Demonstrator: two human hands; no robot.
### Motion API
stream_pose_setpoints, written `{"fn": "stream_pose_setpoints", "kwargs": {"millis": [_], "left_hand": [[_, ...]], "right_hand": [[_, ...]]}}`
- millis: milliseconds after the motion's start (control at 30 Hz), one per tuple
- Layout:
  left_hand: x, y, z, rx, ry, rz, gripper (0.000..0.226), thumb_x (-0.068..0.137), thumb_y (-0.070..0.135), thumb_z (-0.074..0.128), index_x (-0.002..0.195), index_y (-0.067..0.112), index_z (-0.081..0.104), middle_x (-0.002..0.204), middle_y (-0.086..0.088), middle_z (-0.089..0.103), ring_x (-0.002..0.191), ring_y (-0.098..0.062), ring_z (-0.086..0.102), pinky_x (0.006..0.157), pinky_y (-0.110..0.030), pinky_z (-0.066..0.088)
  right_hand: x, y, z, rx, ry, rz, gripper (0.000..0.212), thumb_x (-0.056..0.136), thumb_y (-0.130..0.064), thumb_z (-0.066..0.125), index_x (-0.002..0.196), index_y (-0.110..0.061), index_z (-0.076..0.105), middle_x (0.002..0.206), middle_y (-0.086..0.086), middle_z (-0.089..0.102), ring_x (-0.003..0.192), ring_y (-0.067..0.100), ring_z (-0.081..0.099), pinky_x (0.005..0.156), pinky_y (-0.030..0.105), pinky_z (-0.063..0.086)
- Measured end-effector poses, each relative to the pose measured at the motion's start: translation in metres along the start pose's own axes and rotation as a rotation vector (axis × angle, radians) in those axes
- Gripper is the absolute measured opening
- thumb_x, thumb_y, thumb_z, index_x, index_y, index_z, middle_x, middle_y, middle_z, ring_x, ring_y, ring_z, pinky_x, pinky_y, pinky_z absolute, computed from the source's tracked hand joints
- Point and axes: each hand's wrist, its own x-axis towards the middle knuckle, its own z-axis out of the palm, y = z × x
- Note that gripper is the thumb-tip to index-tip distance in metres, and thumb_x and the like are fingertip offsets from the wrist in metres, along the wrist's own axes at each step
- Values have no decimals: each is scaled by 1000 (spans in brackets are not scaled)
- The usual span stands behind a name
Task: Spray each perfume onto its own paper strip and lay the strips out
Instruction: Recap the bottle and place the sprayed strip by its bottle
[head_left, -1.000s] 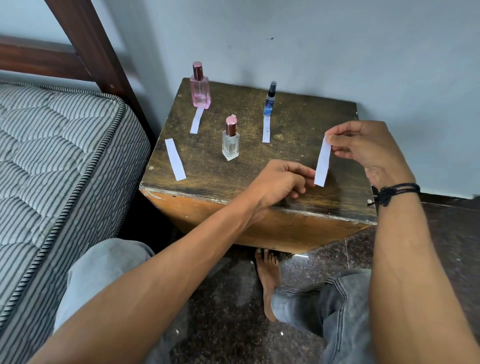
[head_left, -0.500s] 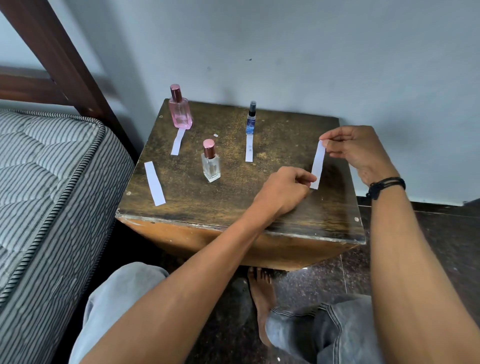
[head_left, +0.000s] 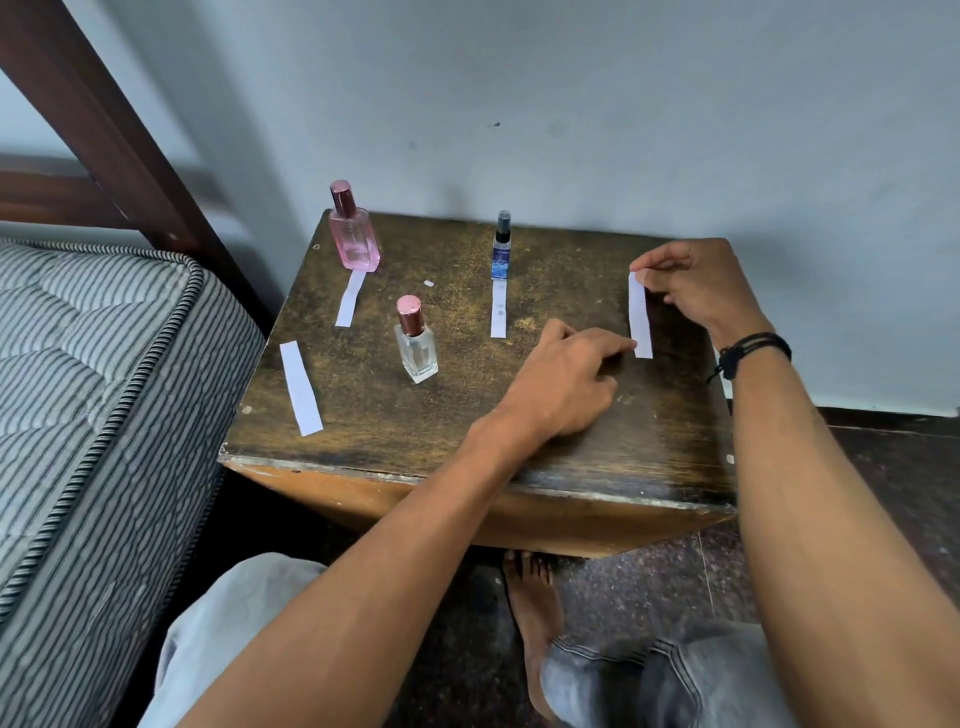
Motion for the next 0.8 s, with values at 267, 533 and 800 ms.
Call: {"fn": "stream_pose_setpoints", "kwargs": {"millis": [267,533,800], "left_hand": [[6,-1,8,91,-17,41,55,96,15,50,149,28,46,153,12,47,106,-15,28,106,-39,34],[6,0,11,148,-15,53,51,99,21,46,149,33,46,155,19,42,108,-14,28,105,-37,33],[6,-3,12,191,-14,94,47,100,24,46,146,33,50,155,22,41,105,-13,25,101,-35,33]], "right_hand": [[7,14,0,-38,49,-29,20,90,-12,74,84,-31,75,88,-4,74,87,11,66,80,30,52],[6,19,-3,-94,36,-22,14,92,-13,73,92,-26,77,94,0,75,94,15,68,92,39,58],[5,18,-5,-100,30,-9,14,92,-13,72,92,-26,77,95,0,75,92,15,67,93,39,58]]}}
